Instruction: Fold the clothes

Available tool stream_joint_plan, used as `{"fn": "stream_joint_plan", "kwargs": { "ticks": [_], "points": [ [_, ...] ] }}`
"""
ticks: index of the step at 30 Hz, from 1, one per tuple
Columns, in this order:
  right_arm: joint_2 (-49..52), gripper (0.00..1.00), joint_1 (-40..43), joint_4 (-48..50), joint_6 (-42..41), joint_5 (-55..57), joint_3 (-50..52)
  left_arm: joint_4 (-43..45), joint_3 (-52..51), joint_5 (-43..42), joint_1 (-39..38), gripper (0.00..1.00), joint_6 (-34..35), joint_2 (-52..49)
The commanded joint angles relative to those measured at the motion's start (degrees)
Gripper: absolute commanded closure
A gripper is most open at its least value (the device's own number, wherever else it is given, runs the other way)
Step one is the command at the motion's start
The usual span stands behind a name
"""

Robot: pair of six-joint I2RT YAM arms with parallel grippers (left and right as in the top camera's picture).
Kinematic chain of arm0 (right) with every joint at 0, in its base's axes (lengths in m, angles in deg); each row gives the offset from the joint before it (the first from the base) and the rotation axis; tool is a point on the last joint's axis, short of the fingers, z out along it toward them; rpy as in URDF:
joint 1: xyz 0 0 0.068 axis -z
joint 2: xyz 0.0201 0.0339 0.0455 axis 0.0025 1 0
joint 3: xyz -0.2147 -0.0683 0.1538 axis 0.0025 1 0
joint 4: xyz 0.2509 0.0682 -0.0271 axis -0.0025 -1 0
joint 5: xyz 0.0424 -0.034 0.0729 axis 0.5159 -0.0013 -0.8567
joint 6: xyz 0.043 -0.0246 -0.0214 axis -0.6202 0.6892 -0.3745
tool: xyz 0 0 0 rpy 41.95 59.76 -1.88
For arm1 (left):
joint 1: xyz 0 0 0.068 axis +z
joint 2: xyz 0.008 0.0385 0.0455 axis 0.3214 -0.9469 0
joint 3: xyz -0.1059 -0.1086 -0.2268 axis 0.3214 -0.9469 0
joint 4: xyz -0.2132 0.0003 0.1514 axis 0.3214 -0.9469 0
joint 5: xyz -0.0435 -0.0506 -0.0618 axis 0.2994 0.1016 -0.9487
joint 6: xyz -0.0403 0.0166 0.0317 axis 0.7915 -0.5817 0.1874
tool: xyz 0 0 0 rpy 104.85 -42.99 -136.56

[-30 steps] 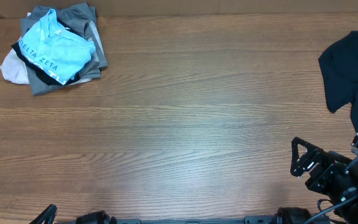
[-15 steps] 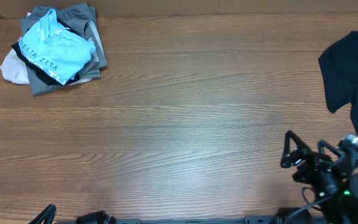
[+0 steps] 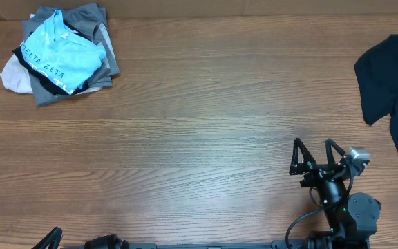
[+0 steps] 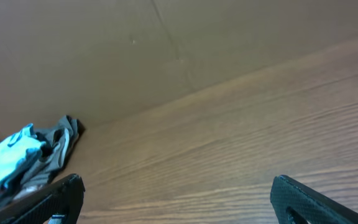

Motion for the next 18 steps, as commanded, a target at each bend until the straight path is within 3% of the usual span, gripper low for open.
{"fn": "stream_joint_plan", "kwargs": {
  "ticks": [1,13,18],
  "points": [
    [-3.89,0.00,0.00,3.32,1.33,-0.70,3.54,0.13,-0.15,0.15,-0.50,0.00,-1.09,0.11],
    [-4.83,0.00,0.00,12.31,5.86,2.73,9.97,0.11,-0.15,0.17,-0.50,0.00,-1.09,0.11],
    [-4.83,0.00,-0.68,13.25,12.39,2.82,10.25,0.13,-0.15,0.15,-0.50,0.00,-1.09,0.11]
  ]
}}
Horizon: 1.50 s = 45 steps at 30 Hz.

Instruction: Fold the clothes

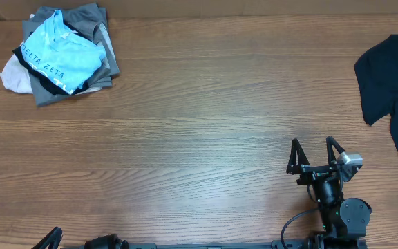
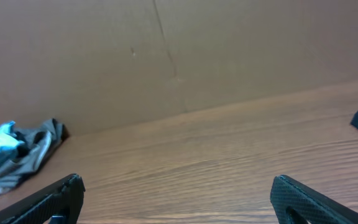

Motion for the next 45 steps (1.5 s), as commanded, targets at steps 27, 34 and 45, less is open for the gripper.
{"fn": "stream_joint_plan", "kwargs": {
  "ticks": [27,34,45],
  "points": [
    [-0.68,0.00,-1.99,-1.64,12.63,0.92,0.61,0.11,-0.15,0.13,-0.50,0.00,-1.09,0.11],
    [-0.68,0.00,-1.99,-1.64,12.63,0.92,0.61,0.11,-0.15,0.13,-0.50,0.00,-1.09,0.11],
    [-0.68,0.00,-1.99,-1.64,12.63,0.92,0.61,0.11,-0.15,0.15,-0.50,0.00,-1.11,0.11]
  ]
}}
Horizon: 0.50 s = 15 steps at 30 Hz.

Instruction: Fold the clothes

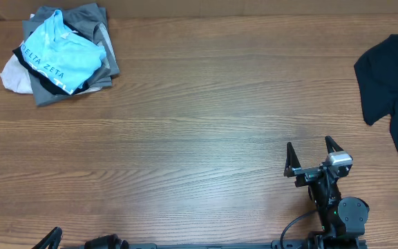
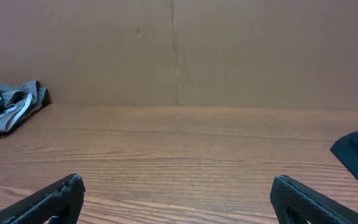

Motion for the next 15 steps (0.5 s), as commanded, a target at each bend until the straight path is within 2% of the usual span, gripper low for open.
{"fn": "stream_joint_plan", "kwargs": {
  "ticks": [1,5,7,10,15],
  "points": [
    [-0.68,0.00,-0.17,0.17,0.22,0.55,0.61,0.11,-0.15,0.20,-0.50,0.00,-1.09,0.11],
    [-0.68,0.00,-0.17,0.17,0.22,0.55,0.61,0.13,-0.15,1.40,-0.50,0.00,-1.07,0.11],
    [-0.68,0.00,-0.17,0.17,0.22,0.55,0.61,0.11,-0.20,-2.01,-0.50,0.00,2.97,0.11],
    [-0.68,0.00,-0.17,0.17,0.22,0.55,0.61,0.13,-0.96,-0.63,-0.46,0.00,6.67,0.11],
    [-0.68,0.00,-0.17,0.17,0.22,0.55,0.61,0.55,-6.56,2.60,-0.52,0.00,6.47,0.28]
  ]
}}
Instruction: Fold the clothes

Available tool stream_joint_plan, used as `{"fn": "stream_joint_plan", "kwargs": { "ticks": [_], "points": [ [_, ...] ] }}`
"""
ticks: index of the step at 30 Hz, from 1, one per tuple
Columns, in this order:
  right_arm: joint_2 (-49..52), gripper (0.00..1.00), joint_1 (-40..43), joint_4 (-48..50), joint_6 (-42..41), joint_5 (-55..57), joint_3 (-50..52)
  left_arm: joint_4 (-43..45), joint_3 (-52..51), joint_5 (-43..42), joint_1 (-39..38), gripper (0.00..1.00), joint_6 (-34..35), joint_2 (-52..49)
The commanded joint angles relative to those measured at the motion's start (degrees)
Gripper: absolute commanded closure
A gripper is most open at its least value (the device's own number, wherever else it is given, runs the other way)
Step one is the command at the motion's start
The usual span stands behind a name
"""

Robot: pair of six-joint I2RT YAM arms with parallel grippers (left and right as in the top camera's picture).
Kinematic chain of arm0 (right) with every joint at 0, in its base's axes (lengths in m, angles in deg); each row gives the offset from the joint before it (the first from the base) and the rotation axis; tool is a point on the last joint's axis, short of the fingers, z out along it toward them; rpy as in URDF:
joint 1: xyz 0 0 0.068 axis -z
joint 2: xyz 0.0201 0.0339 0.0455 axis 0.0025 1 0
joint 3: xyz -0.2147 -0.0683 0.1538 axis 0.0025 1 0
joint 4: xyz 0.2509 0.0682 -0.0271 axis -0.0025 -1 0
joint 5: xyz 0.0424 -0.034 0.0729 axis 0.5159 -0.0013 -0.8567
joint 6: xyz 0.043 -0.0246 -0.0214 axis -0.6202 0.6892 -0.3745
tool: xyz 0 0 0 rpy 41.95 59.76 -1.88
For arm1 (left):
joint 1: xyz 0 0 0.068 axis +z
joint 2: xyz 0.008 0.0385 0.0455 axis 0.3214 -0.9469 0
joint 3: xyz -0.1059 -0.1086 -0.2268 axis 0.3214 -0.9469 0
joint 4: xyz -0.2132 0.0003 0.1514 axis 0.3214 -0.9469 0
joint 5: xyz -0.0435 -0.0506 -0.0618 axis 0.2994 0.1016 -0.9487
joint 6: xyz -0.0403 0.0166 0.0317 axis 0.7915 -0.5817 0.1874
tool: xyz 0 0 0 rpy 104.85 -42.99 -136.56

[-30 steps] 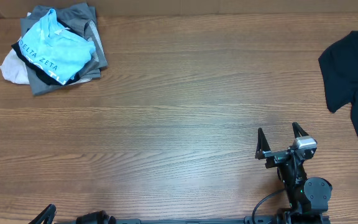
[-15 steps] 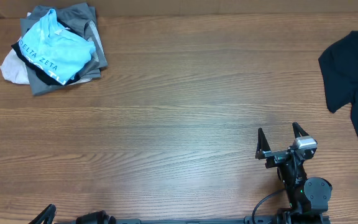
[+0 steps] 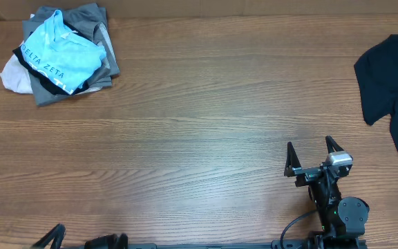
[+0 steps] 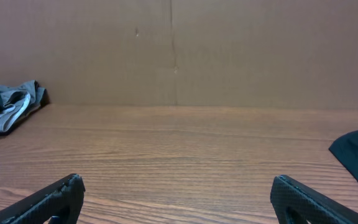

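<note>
A pile of folded clothes, topped by a light blue shirt with dark lettering, lies at the table's far left corner; its edge shows in the right wrist view as grey folded clothes. A black shirt lies spread at the right edge, its corner black shirt in the wrist view. My right gripper stands open and empty near the front edge, pointing level across the table. Only a dark part of the left arm shows at the bottom edge; its gripper cannot be made out.
A brown cardboard wall stands along the far side of the wooden table. The black shirt hangs partly over the right edge.
My right gripper stood open near the front edge, turned toward the clothes pile at the far left. It then turned rightward and levelled out, so that it now faces straight across the table with the black shirt's corner at its right. The clothes have not moved.
</note>
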Motion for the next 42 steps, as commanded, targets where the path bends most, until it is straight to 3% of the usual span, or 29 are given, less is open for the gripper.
{"fn": "stream_joint_plan", "kwargs": {
  "ticks": [1,7,12,17,23,31,42],
  "points": [
    [-0.68,0.00,-0.17,0.17,0.24,0.35,0.61,1.25,-4.72,2.19,-0.66,0.00,1.79,0.52],
    [-0.68,0.00,-0.17,0.17,0.24,0.35,0.61,18.21,-22.25,-0.02,-5.88,0.00,2.60,7.39],
    [-0.68,0.00,-0.17,0.17,0.24,0.35,0.61,35.87,-44.87,1.11,-9.40,0.00,7.85,18.49],
    [-0.68,0.00,-0.17,0.17,0.24,0.35,0.61,48.19,-61.86,5.20,-10.54,0.00,13.99,25.92],
    [-0.68,0.00,-0.17,0.17,0.24,0.35,0.61,67.28,-79.62,6.88,-11.82,0.00,14.10,32.28],
    [-0.68,0.00,-0.17,0.17,0.24,0.35,0.61,78.73,-92.89,18.91,-12.48,0.00,14.10,35.43],
    [-0.68,0.00,-0.17,0.17,0.24,0.35,0.61,91.69,-102.75,23.39,-12.85,0.00,13.99,37.11]
  ]
}}
